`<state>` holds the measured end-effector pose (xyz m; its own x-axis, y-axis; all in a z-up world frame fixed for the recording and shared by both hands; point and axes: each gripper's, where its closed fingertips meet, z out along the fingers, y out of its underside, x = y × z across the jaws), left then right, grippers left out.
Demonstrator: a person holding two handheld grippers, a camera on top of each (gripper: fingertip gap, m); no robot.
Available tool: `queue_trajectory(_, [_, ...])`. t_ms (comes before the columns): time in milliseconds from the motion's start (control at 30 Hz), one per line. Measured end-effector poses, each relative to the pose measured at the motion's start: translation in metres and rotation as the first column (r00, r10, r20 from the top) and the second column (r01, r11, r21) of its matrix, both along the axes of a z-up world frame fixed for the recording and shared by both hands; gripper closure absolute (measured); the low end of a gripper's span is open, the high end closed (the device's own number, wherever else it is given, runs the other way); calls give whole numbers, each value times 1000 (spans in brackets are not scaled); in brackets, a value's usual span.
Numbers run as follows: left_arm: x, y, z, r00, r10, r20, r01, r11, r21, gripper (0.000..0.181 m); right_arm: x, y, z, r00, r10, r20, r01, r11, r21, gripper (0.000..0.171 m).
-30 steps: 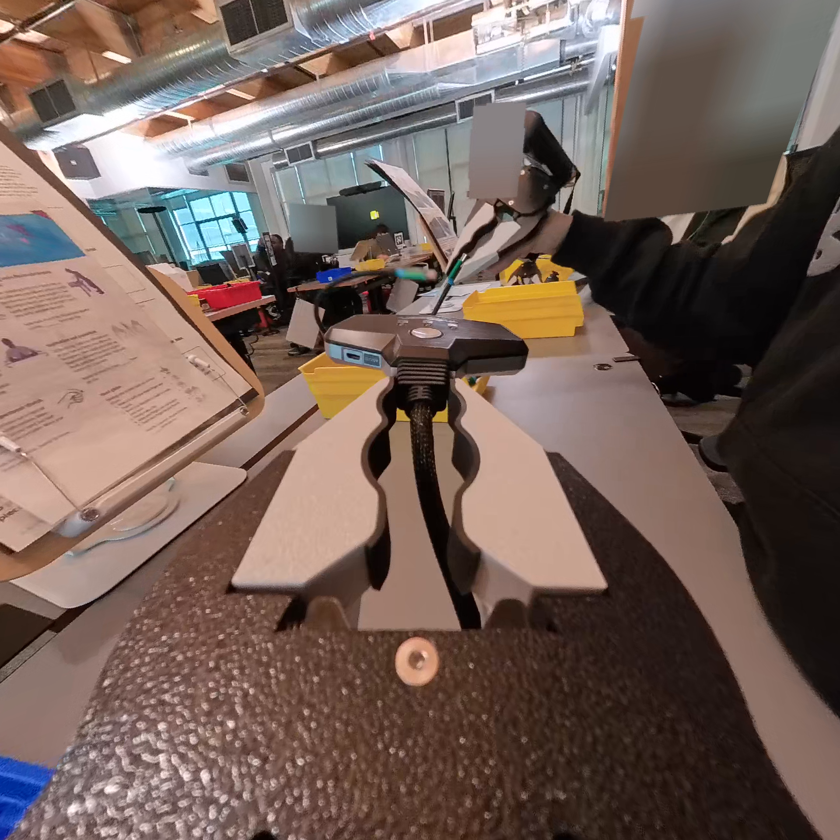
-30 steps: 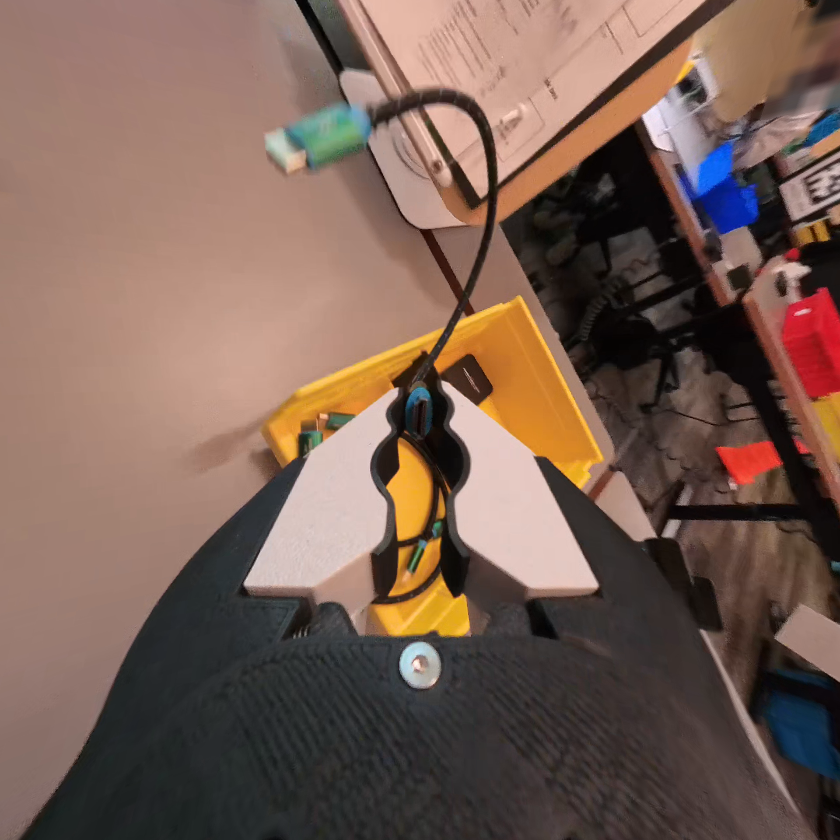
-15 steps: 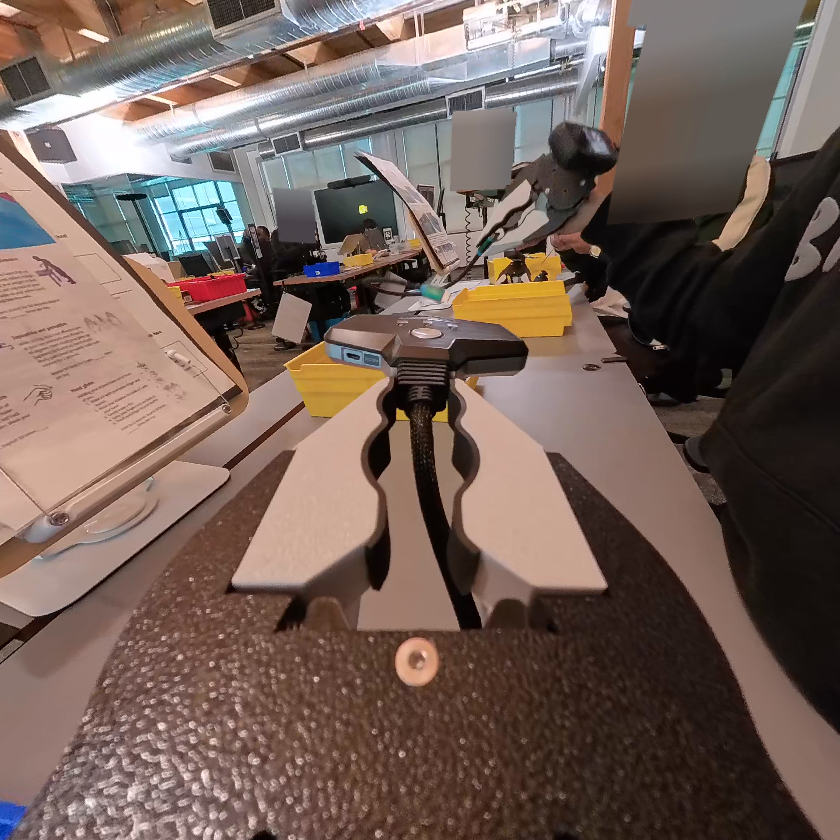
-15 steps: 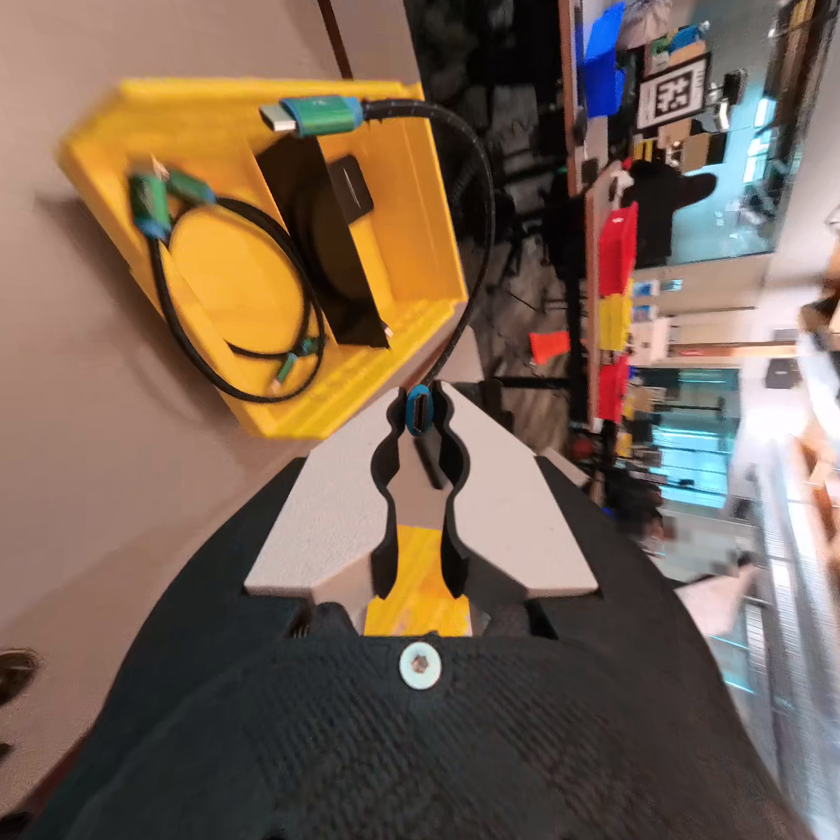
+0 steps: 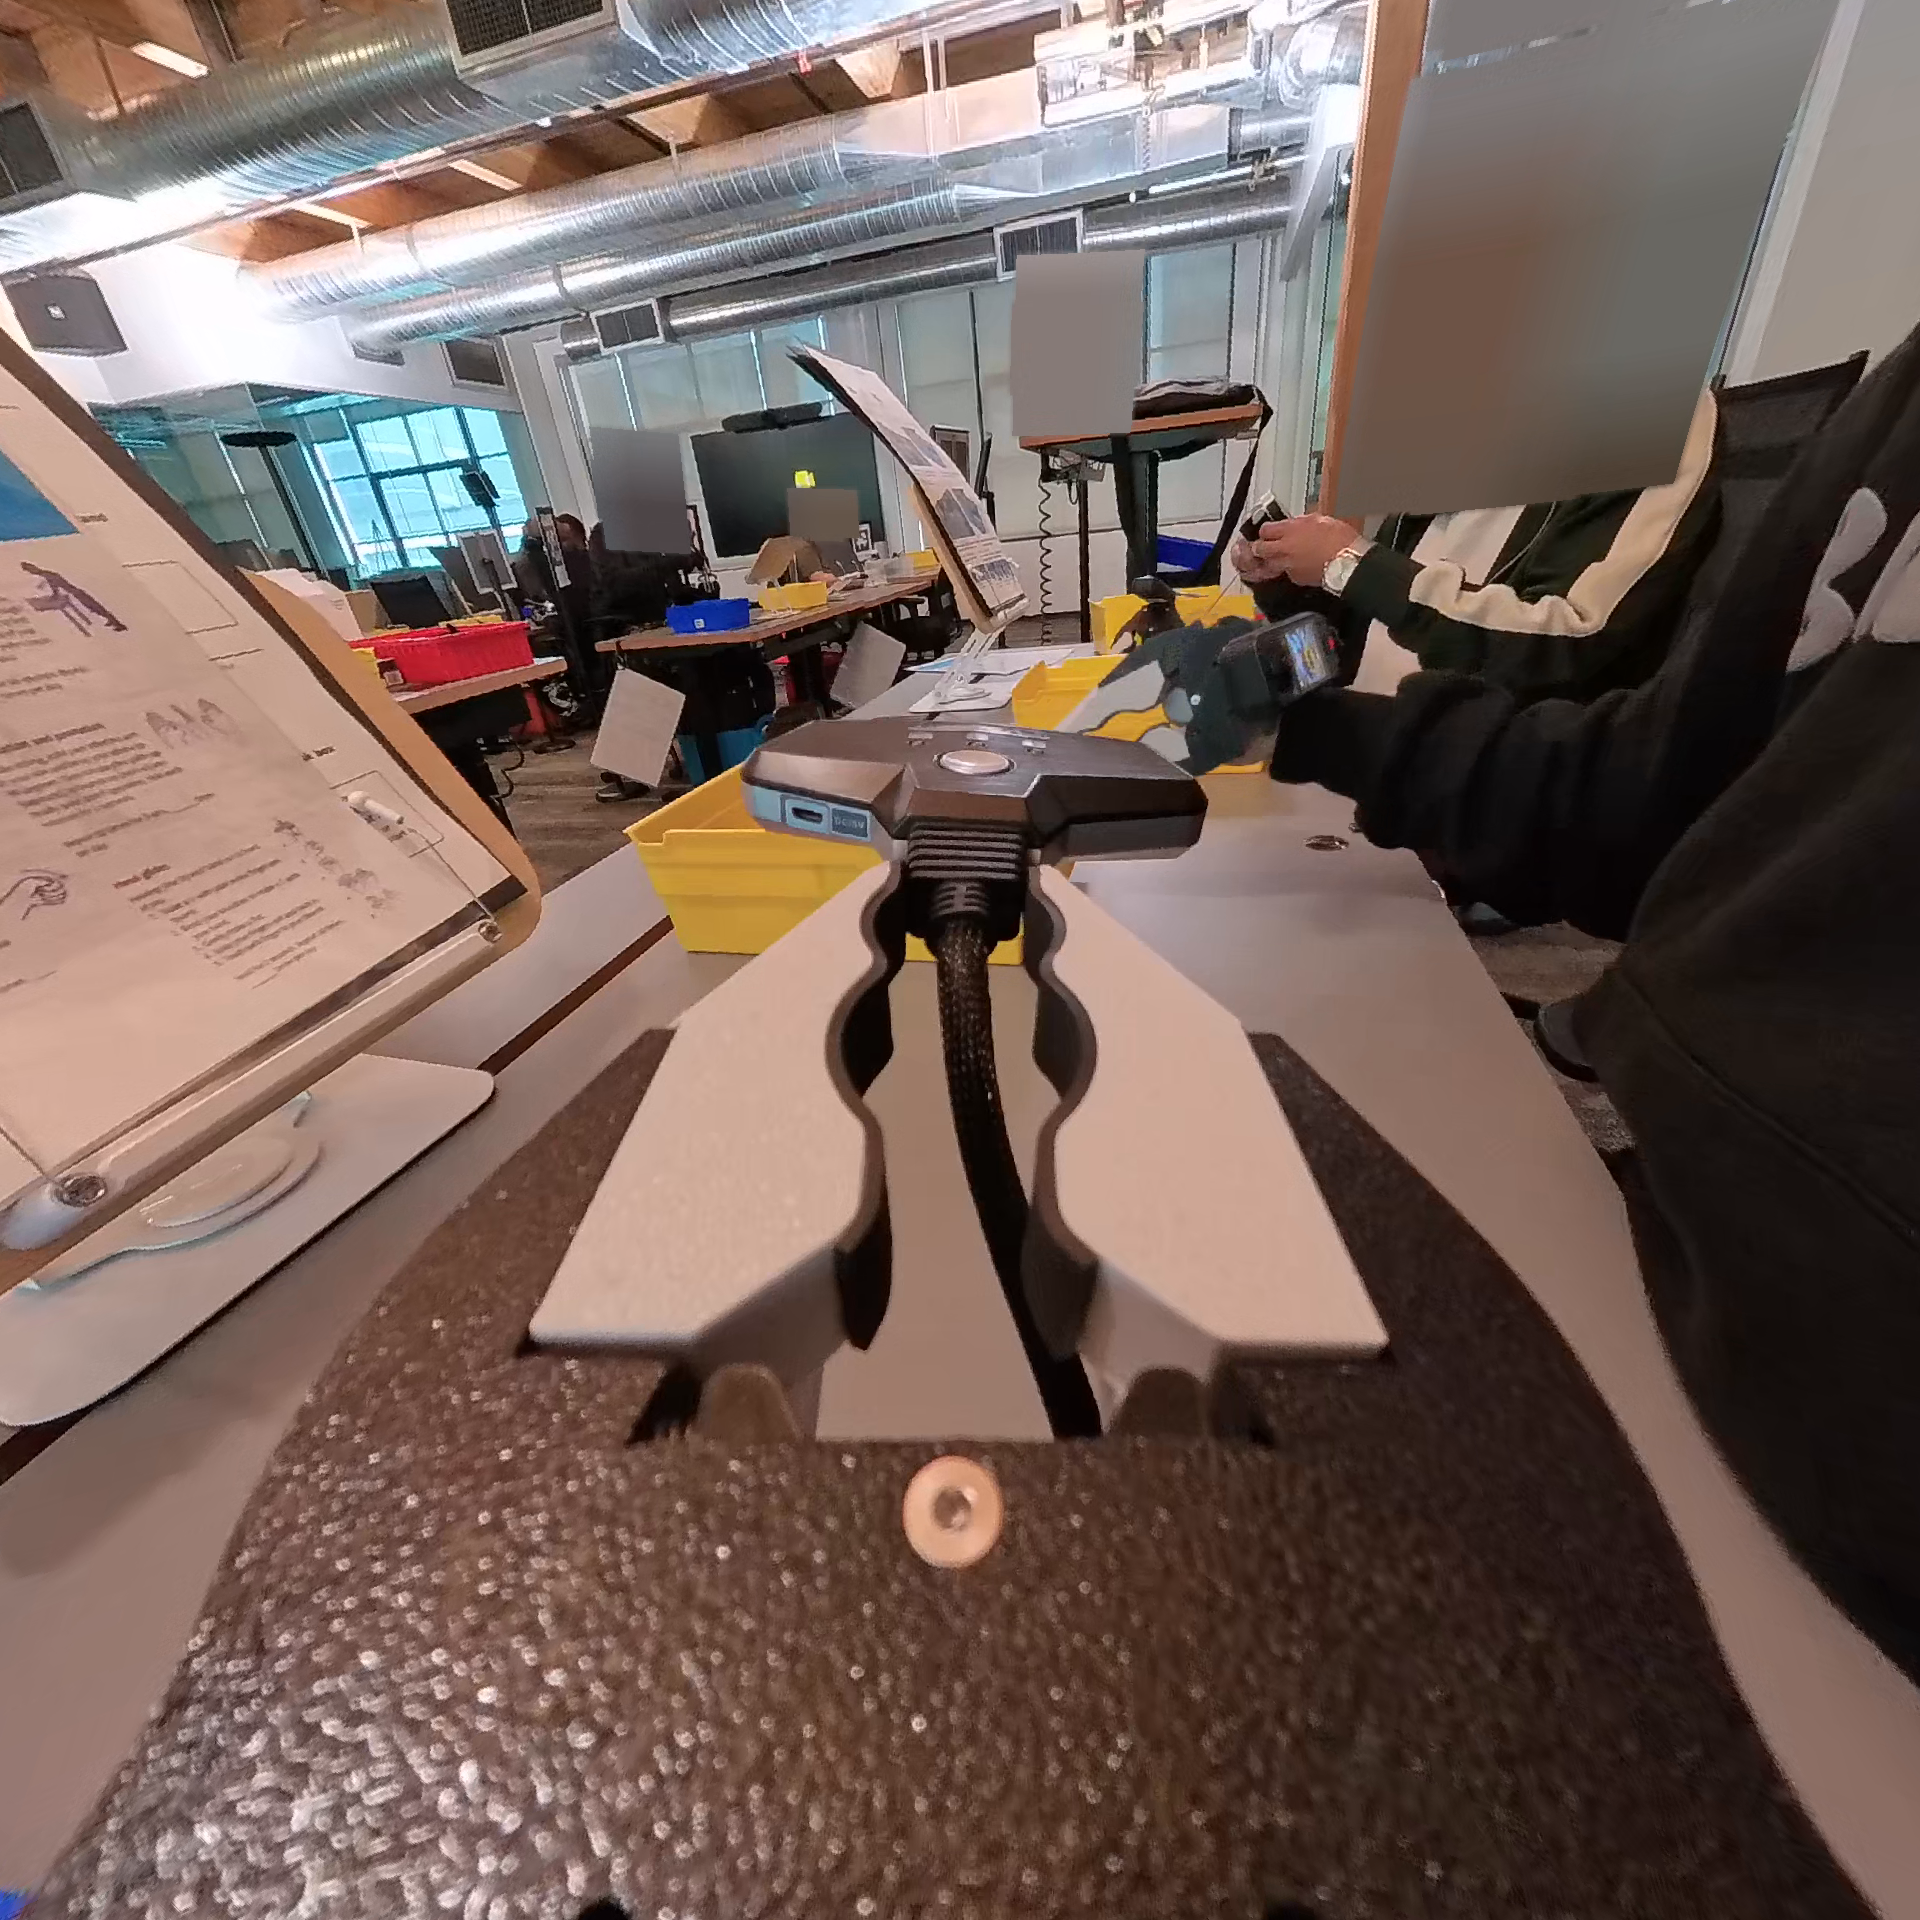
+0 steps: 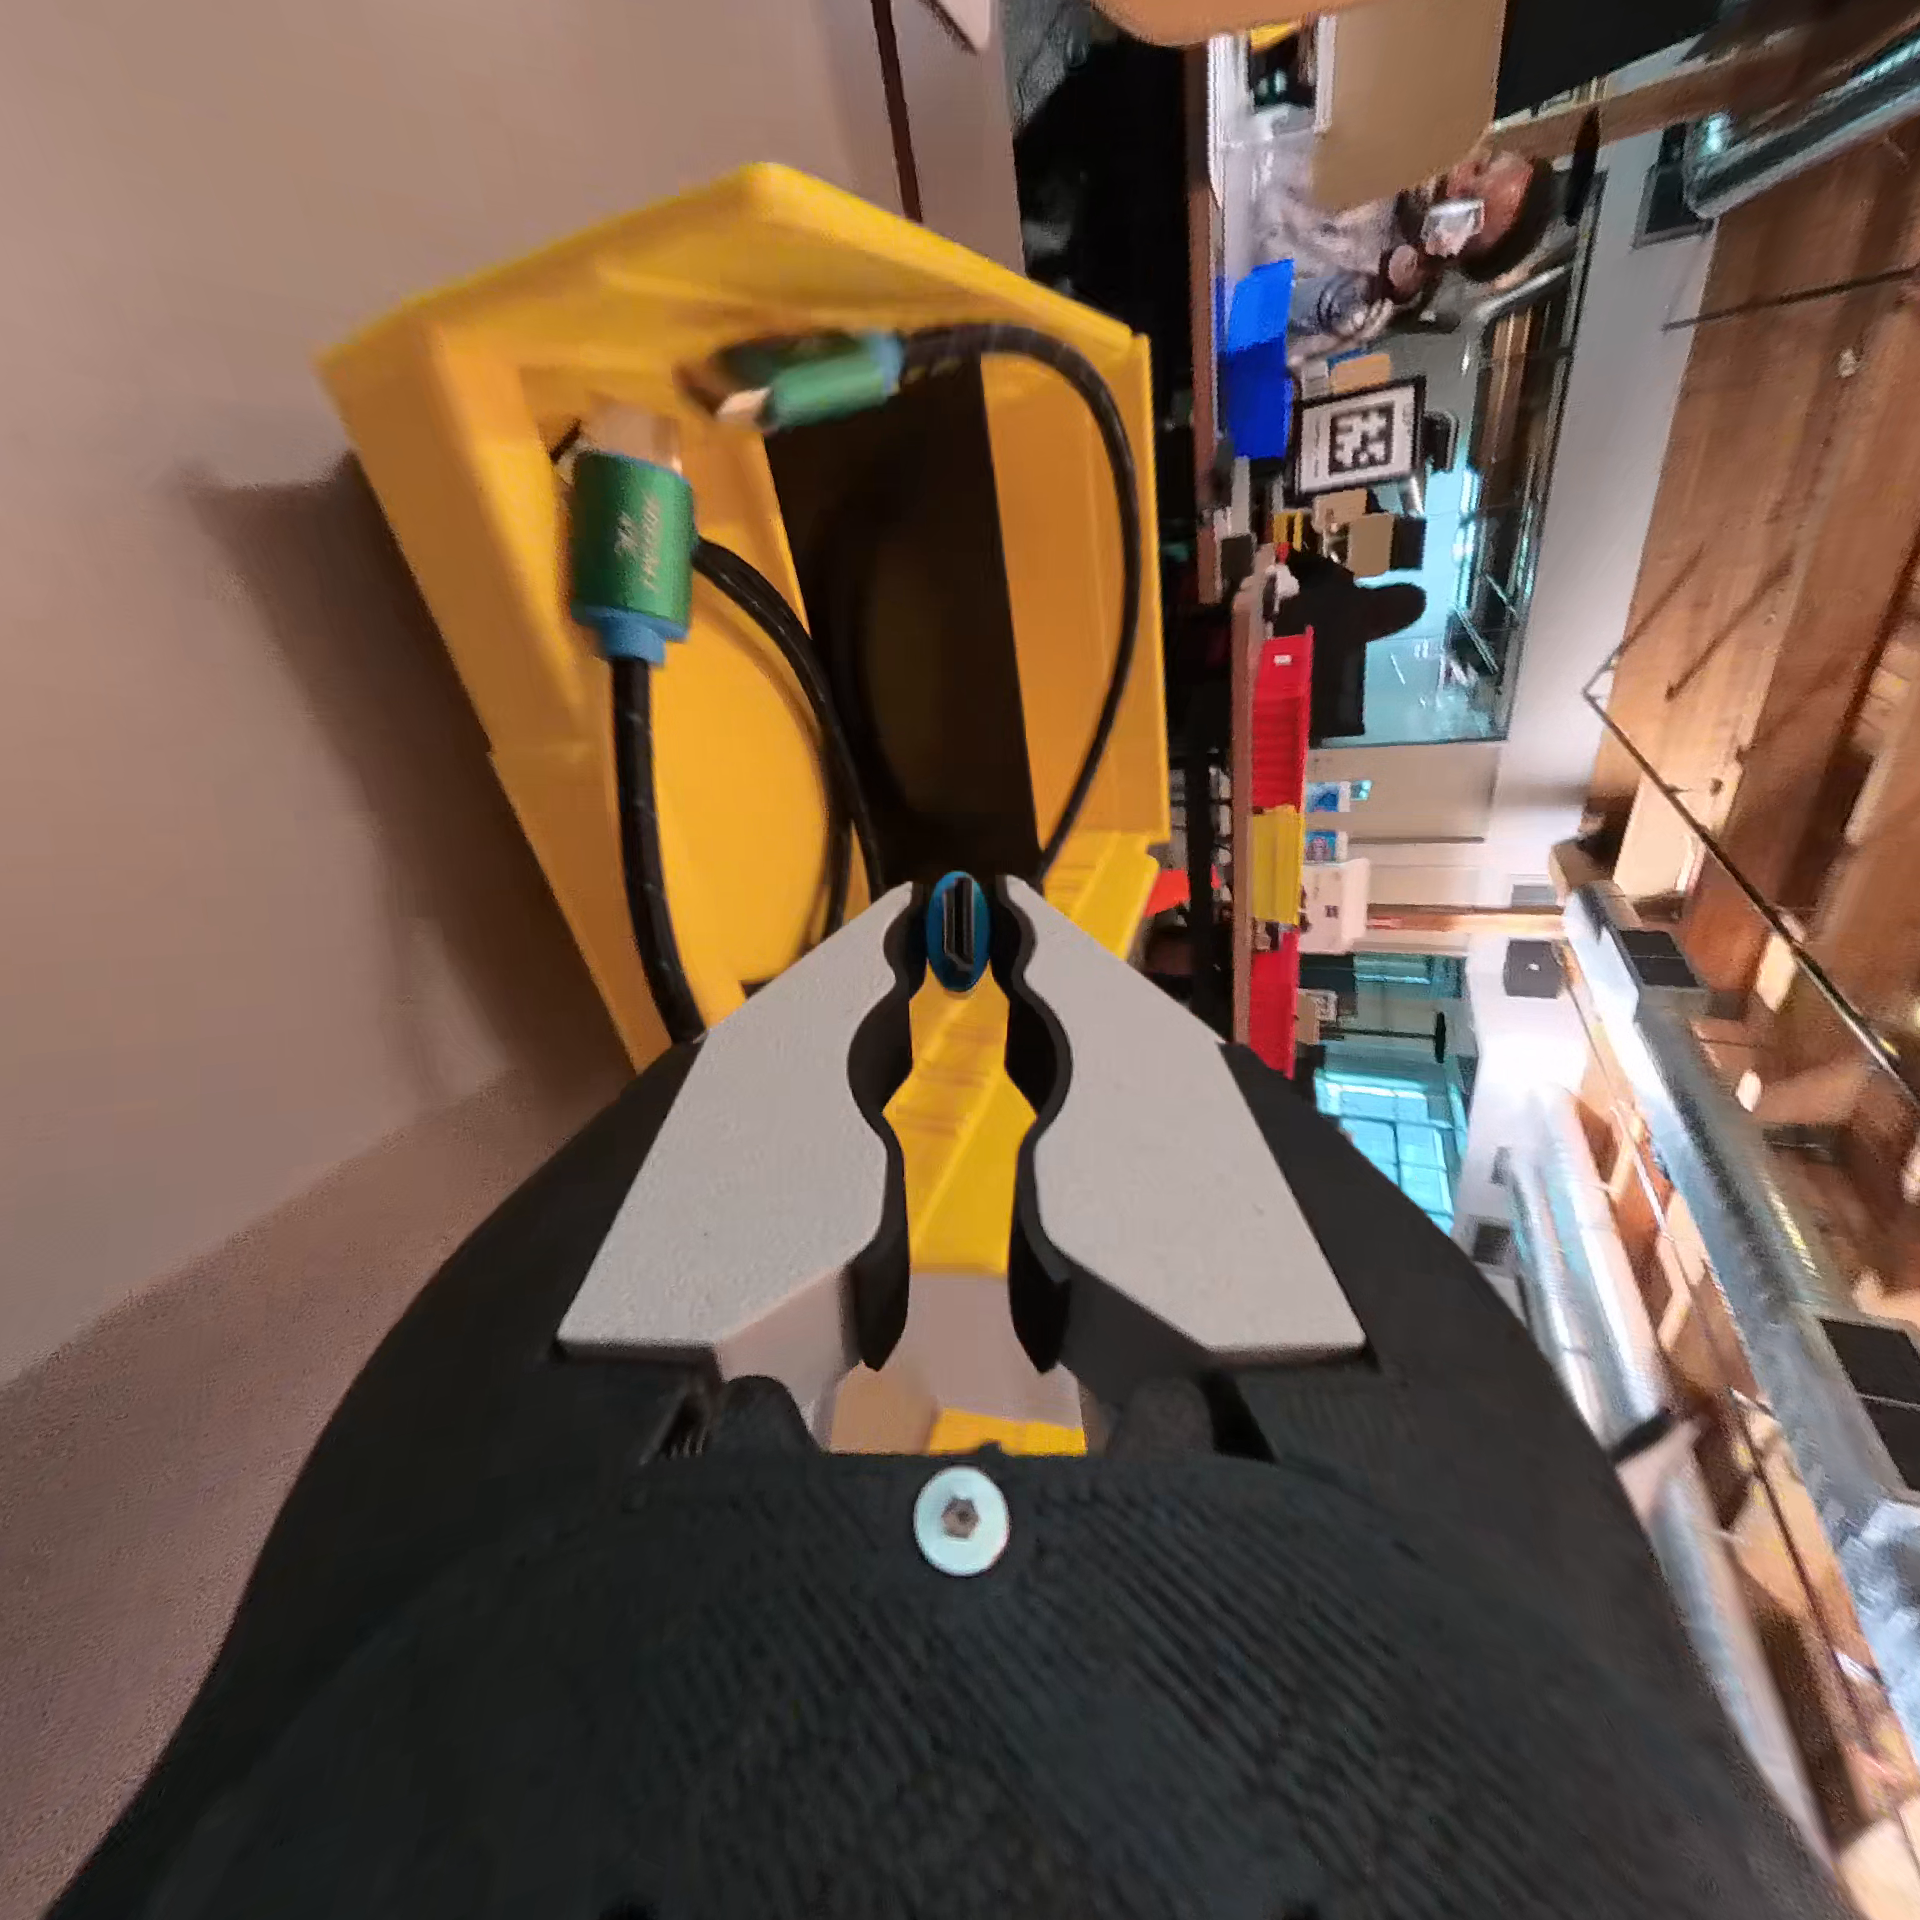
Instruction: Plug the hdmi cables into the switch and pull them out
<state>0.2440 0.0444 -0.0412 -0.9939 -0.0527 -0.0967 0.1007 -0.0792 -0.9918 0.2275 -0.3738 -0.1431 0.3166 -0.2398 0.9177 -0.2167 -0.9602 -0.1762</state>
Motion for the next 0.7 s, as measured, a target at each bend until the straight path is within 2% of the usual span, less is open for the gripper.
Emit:
queue_trajectory(100, [1,-1,-1,1000,-7,-1,7,1000,8,162,10,14,-10,997,55,-53,-46,987,155,159])
queue_trajectory(133, [1,-2,-1,1000,-8,-1,8,1000,10,162,15,17,-12,995,69,-70,-51,971,233,152])
queue_trajectory(200, [2,-3,-1,1000,-10,0,10,1000,10,162,23,22,-21,984,100,-148,-34,918,395,126])
queue_trajectory(267, [1,-5,-1,1000,-12,-1,12,1000,2,162,26,22,-23,969,109,-220,18,863,505,109])
queue_trajectory(333, [1,-5,-2,1000,-6,0,6,1000,-3,162,25,20,-13,967,107,-233,51,812,582,99])
queue_trajectory(400, [1,-4,-1,1000,-1,3,1,1000,-9,162,17,23,-3,962,153,-228,30,767,641,98])
queue_trajectory(467, [2,-2,0,1000,1,-1,-1,1000,-12,162,5,27,-1,941,203,-271,29,750,661,90])
queue_trajectory(567, [3,-1,0,1000,-6,-5,6,1000,-13,162,-6,29,-12,909,237,-344,47,761,648,99])
queue_trajectory(633, [3,-3,-1,1000,-13,-7,13,1000,-11,162,-11,25,-27,881,216,-421,88,799,595,100])
queue_trajectory(700, [2,-5,-2,1000,-19,-2,19,1000,-3,162,-17,17,-40,854,160,-496,140,846,514,90])
